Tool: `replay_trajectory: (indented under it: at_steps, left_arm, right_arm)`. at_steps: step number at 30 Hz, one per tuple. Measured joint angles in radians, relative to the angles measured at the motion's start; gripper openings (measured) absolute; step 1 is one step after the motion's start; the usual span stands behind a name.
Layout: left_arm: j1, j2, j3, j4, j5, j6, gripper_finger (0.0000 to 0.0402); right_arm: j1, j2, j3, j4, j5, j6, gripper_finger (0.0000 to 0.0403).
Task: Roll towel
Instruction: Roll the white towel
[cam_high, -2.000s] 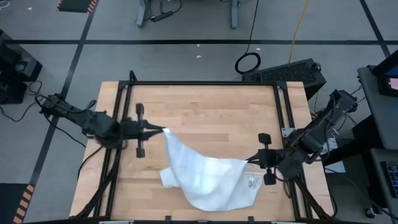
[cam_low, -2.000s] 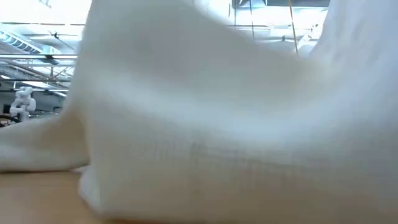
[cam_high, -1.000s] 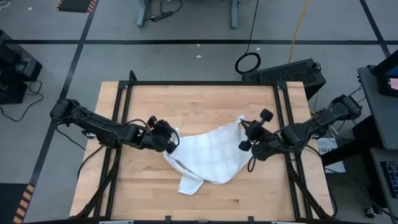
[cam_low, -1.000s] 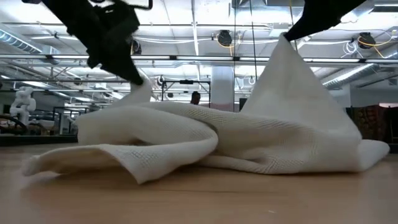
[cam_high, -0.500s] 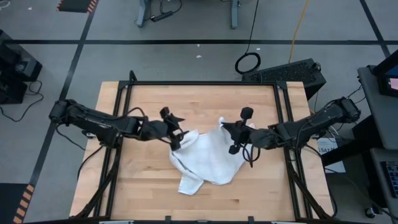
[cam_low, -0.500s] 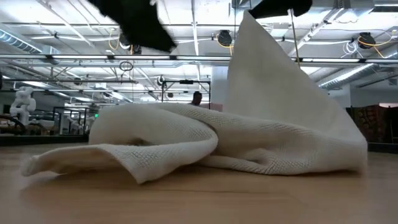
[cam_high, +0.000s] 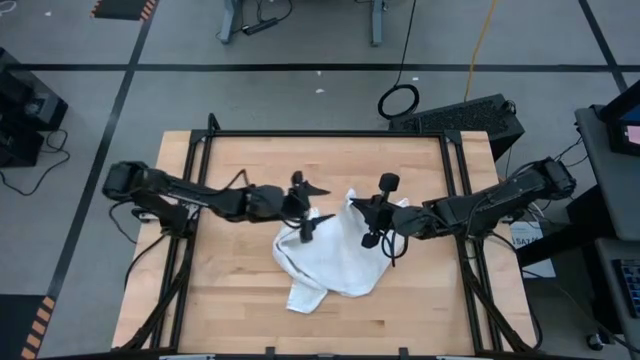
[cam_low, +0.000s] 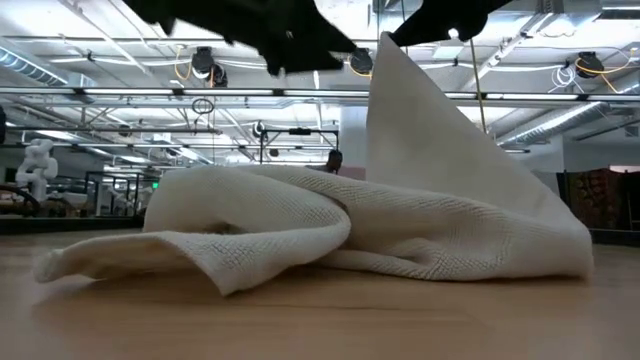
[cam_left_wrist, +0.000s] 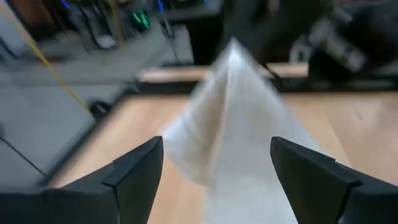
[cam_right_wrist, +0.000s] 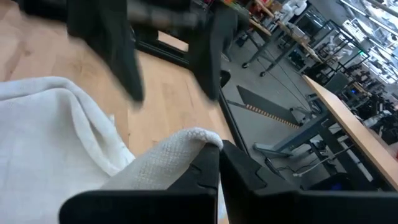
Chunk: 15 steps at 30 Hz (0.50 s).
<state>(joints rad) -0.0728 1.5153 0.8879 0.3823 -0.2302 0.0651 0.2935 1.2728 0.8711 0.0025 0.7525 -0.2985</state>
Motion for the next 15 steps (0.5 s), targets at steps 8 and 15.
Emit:
replay_trajectory:
  at_steps: [8,15]
  left_arm:
    - [0.052,0.174,0.013,0.181,0.198,0.001,0.0287]
    - [0.045,0.209,0.014,0.276,0.185,0.075,0.0133]
  right_arm:
    - [0.016,0.000,0.000,0.014,0.004,-0.020,0.0000]
    - [0.016,0.000,0.000,0.008,0.007,-0.031,0.0000]
